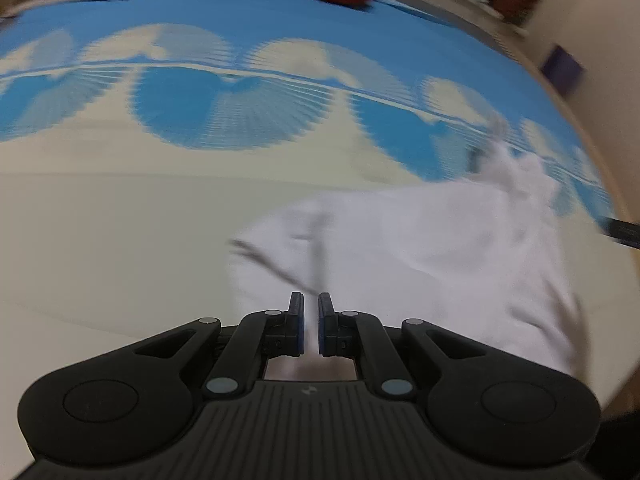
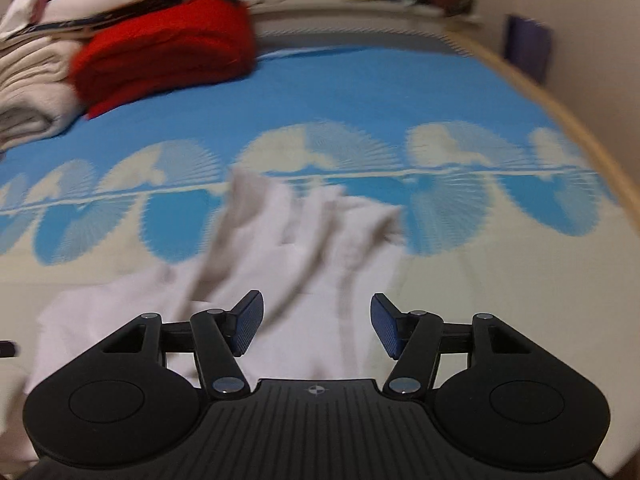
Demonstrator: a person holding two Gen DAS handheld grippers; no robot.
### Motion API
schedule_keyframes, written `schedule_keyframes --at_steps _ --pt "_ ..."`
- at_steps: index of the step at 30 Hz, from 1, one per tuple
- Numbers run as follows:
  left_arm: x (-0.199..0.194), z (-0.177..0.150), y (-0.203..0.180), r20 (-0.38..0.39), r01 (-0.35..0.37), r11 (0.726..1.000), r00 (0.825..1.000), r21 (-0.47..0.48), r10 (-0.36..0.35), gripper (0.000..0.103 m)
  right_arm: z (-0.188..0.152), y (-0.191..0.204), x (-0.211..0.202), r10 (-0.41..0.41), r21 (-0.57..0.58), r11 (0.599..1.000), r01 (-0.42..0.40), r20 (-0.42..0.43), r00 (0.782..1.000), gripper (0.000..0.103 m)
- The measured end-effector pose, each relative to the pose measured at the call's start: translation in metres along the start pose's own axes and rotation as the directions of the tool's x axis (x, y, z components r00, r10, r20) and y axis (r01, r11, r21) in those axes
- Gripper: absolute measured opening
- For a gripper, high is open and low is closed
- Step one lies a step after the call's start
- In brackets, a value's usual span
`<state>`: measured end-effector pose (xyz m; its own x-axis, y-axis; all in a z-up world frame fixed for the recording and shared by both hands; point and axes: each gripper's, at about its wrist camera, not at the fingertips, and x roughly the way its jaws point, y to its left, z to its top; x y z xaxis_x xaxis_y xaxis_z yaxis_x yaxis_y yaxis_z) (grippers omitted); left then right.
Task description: Fold small clothes
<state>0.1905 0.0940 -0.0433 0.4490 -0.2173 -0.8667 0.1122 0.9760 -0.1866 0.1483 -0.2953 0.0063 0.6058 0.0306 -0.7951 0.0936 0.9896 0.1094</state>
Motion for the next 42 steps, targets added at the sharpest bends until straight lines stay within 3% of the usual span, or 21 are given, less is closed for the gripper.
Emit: schedule_keyframes --at_steps 3,6,8,9,10,11,13,15,16,17,18,19,20,21,23,28,31,34,37,39,42 --pt "0.015 -0.007 -0.027 -0.084 0.07 0.994 0.994 0.083 -0.064 0.067 -0.002 0.023 0.042 0.038 -0.001 0.999 -0.038 -0.109 0.993 0.061" --pt "0.029 -0.016 -0.054 -0.126 0.045 0.977 0.992 0.21 -0.018 0.072 -0.012 0.025 0.084 0.05 0.048 0.998 -0.04 -0.22 0.974 0.061" --pt "0.039 -0.018 -0.065 -0.132 0.014 0.965 0.991 0.261 0.022 0.072 -0.019 0.022 0.108 0.01 0.088 0.996 0.019 -0.316 0.949 0.061" --pt "0.043 -0.017 -0.068 -0.134 0.0 0.963 0.99 0.269 0.037 0.059 -0.022 0.02 0.114 -0.009 0.106 0.993 0.049 -0.346 0.938 0.061" --pt "0.046 -0.016 -0.071 -0.139 -0.005 0.96 0.989 0.281 0.046 0.026 -0.023 0.018 0.116 -0.011 0.125 0.99 0.061 -0.363 0.932 0.061" --pt "0.048 -0.014 -0.075 -0.148 -0.005 0.949 0.987 0.316 0.055 0.007 -0.021 0.015 0.117 -0.003 0.15 0.987 0.062 -0.366 0.931 0.062" --pt "0.045 0.0 -0.079 -0.158 0.024 0.916 0.986 0.4 0.043 0.005 -0.018 0.01 0.118 0.018 0.185 0.981 0.055 -0.369 0.929 0.064" --pt "0.032 0.035 -0.075 -0.107 0.052 0.886 0.994 0.461 -0.003 0.005 -0.018 0.004 0.12 0.019 0.208 0.976 0.065 -0.377 0.926 0.064" --pt "0.025 0.058 -0.061 -0.057 0.049 0.912 0.998 0.408 -0.028 0.005 -0.018 0.002 0.121 0.018 0.213 0.975 0.068 -0.379 0.925 0.064" --pt "0.022 0.088 -0.03 0.003 0.024 0.968 1.0 0.251 -0.026 0.004 -0.019 0.001 0.119 0.02 0.209 0.976 0.064 -0.379 0.925 0.064" --pt "0.021 0.112 0.009 0.069 -0.043 0.999 0.997 0.028 0.041 0.005 -0.019 0.001 0.119 0.021 0.199 0.978 0.06 -0.379 0.925 0.065" --pt "0.016 0.125 0.048 0.119 -0.116 0.971 0.982 -0.209 0.143 0.004 -0.02 0.002 0.118 0.02 0.189 0.98 0.057 -0.379 0.925 0.065" --pt "0.009 0.127 0.076 0.14 -0.148 0.919 0.967 -0.365 0.211 0.004 -0.021 0.003 0.117 0.019 0.181 0.982 0.055 -0.379 0.925 0.065" --pt "0.004 0.124 0.083 0.166 -0.09 0.918 0.972 -0.386 0.166 0.004 -0.021 0.0 0.12 0.019 0.177 0.983 0.053 -0.38 0.925 0.065" --pt "0.001 0.107 0.074 0.226 0.038 0.944 0.973 -0.326 0.039 0.007 -0.021 0.0 0.12 0.018 0.176 0.983 0.053 -0.381 0.924 0.065" --pt "0.043 0.085 0.019 0.141 0.047 0.989 0.99 -0.141 -0.027 0.009 -0.015 0.007 0.112 -0.01 0.156 0.985 0.071 -0.359 0.933 0.065" --pt "0.069 0.08 -0.022 0.158 0.014 0.997 0.987 0.071 -0.025 0.031 -0.008 0.011 0.105 -0.013 0.17 0.983 0.064 -0.282 0.959 0.061" --pt "0.094 0.075 -0.054 0.15 0.035 0.981 0.987 0.19 -0.064 0.049 -0.004 0.011 0.1 -0.017 0.185 0.981 0.062 -0.235 0.972 0.051" --pt "0.107 0.063 -0.096 0.177 0.05 0.944 0.978 0.325 -0.112 0.072 -0.011 0.004 0.113 -0.003 0.228 0.971 0.075 -0.3 0.954 0.051" --pt "0.112 0.053 -0.12 0.196 0.051 0.911 0.97 0.41 -0.142 0.077 -0.018 -0.001 0.122 0.005 0.254 0.963 0.091 -0.353 0.935 0.051" --pt "0.128 0.045 -0.148 0.194 0.003 0.862 0.974 0.508 -0.118 0.077 -0.015 0.0 0.121 -0.002 0.222 0.971 0.085 -0.349 0.937 0.051"
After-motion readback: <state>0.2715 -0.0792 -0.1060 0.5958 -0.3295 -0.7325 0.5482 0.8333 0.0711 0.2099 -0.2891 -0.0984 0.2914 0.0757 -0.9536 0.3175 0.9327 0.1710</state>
